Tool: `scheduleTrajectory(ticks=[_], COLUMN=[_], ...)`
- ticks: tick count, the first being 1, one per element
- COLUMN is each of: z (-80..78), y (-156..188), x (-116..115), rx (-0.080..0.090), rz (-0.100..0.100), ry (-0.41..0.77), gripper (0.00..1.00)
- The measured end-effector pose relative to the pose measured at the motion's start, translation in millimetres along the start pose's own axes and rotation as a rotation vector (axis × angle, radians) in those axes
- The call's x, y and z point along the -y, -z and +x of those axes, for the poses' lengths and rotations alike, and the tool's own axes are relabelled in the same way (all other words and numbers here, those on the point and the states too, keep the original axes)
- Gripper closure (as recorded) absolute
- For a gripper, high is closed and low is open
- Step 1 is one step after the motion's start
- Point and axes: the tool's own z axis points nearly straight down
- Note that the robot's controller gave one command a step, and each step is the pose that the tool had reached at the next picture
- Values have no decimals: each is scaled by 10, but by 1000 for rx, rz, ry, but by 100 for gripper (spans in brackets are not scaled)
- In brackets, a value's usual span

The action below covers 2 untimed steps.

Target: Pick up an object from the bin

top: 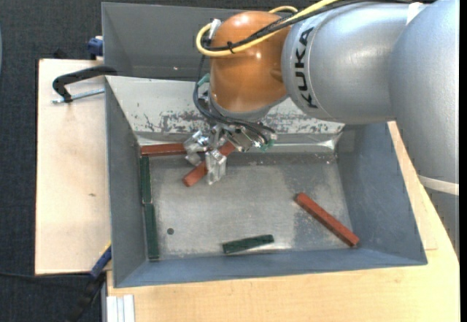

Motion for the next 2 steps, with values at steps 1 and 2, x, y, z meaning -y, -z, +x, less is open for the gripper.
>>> scheduleTrajectory(ticks=[1, 2], z=[3, -6], y=[114, 224], x=[-3, -1], rx=[-1, 2], rz=[-1, 1], ry=[0, 0], gripper=[100, 100])
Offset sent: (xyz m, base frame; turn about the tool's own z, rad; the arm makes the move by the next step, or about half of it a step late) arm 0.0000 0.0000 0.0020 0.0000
